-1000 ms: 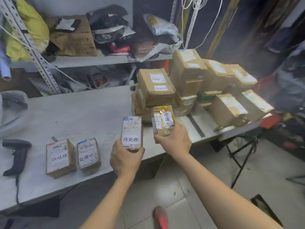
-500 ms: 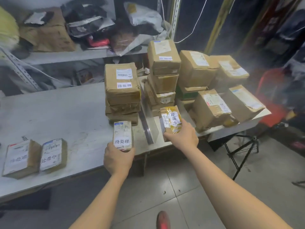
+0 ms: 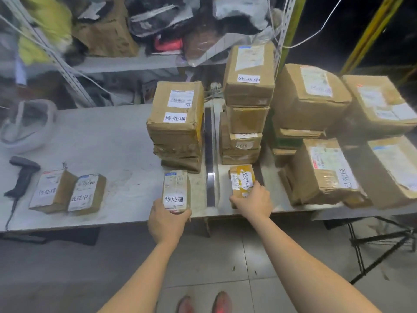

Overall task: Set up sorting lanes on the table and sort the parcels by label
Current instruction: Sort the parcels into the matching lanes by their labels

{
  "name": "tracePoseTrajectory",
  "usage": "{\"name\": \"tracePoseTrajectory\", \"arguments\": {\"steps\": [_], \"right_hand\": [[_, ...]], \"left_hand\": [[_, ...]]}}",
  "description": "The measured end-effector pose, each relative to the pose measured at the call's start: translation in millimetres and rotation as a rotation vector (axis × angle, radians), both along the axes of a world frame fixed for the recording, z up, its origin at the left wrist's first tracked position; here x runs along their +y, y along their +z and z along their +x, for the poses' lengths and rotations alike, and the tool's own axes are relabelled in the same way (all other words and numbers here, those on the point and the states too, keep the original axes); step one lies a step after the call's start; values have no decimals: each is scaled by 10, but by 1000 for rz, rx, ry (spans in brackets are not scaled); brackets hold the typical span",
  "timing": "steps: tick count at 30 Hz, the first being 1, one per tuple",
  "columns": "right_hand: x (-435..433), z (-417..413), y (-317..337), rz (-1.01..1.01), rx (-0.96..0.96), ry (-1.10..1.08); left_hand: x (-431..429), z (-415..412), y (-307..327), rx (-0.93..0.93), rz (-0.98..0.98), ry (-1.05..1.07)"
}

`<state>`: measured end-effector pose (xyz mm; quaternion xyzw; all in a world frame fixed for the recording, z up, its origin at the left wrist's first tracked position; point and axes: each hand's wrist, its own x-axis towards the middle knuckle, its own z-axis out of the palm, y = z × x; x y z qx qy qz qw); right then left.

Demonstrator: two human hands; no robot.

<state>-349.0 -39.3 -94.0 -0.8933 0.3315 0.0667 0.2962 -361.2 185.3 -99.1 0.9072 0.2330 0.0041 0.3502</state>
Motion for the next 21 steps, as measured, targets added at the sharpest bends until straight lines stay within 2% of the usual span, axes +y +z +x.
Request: {"name": "tracePoseTrajectory", "arguments": {"steps": [9,13,17,21], "right_hand": [[11,48,-165,-5,66,60],[27,57,-131,7,59,54],[119,62,20,-16,-124,57],[450,129,315,-13,-332,184]], "left_hand": [[-110,122,-20,-22,-10,-78],[-40,113,33,47,35,-142],[163,138,198,74,121,-242],[592,208,428,55,274,-305]]}}
